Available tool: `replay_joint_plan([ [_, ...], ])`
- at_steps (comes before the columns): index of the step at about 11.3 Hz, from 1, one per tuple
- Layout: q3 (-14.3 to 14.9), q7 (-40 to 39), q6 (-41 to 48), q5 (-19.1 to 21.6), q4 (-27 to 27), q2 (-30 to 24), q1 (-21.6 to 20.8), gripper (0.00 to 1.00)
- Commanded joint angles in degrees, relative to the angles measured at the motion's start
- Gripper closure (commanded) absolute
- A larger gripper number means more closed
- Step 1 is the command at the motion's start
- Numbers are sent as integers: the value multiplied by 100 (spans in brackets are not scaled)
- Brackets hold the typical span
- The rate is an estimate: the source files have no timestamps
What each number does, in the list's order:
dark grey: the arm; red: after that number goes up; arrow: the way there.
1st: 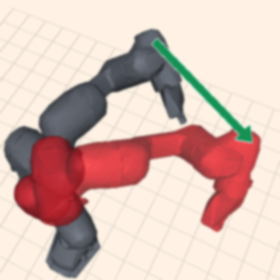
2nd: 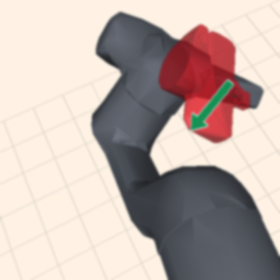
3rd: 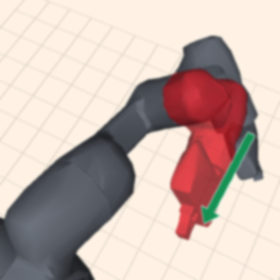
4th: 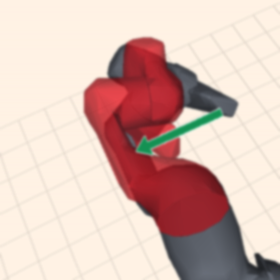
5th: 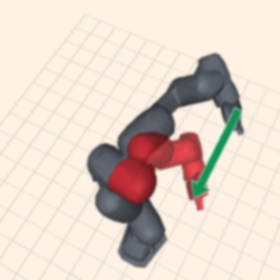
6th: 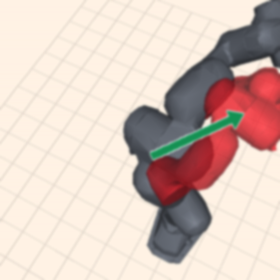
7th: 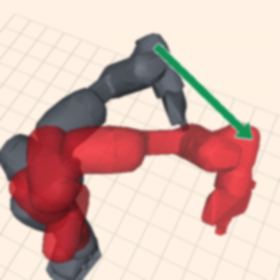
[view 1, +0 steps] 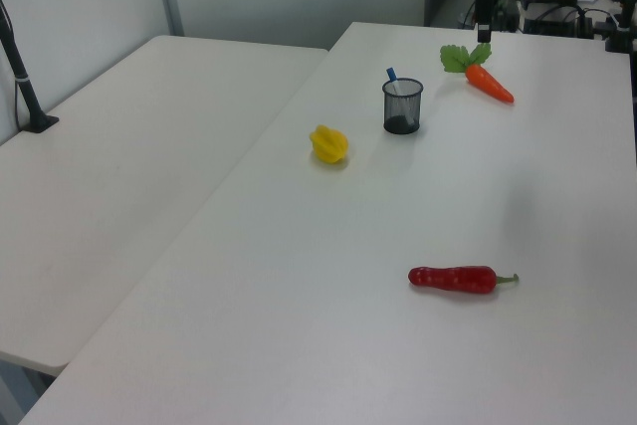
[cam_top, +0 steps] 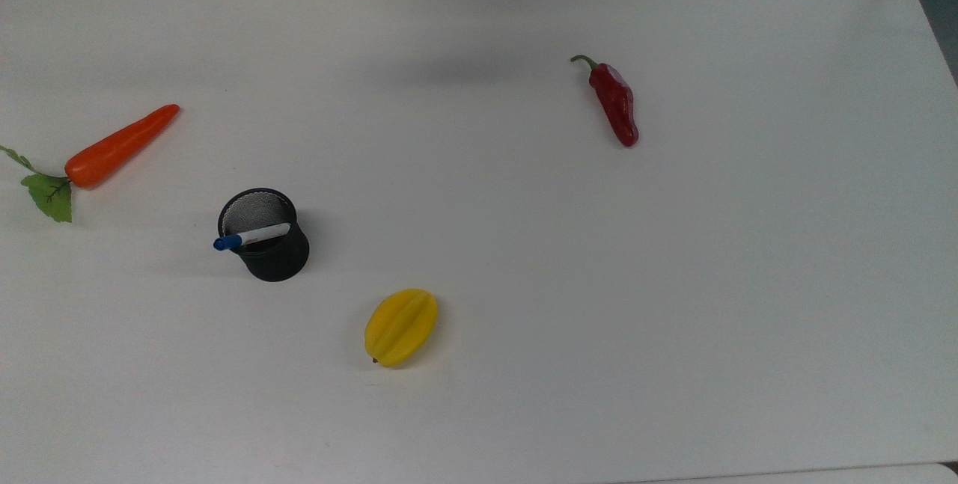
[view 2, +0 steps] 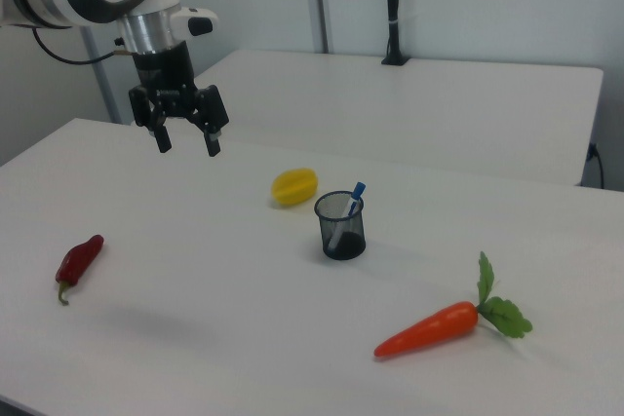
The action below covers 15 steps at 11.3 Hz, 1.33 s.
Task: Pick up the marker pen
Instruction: 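Move the open gripper over the black mesh pen cup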
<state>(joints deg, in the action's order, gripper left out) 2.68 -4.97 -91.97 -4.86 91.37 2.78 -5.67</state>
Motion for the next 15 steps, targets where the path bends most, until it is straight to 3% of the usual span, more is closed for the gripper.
replay_joint_plan([
  [1,-4,-48,4,100,-40,-6,-48,0],
  [7,-4,-13,-31,117,-49,3,-13,0],
  [9,13,564,-171,143,-40,64,13,0],
  [13,57,1663,-1354,188,-49,564,215,0],
  [15,57,1780,-1936,170,-49,881,451,0],
])
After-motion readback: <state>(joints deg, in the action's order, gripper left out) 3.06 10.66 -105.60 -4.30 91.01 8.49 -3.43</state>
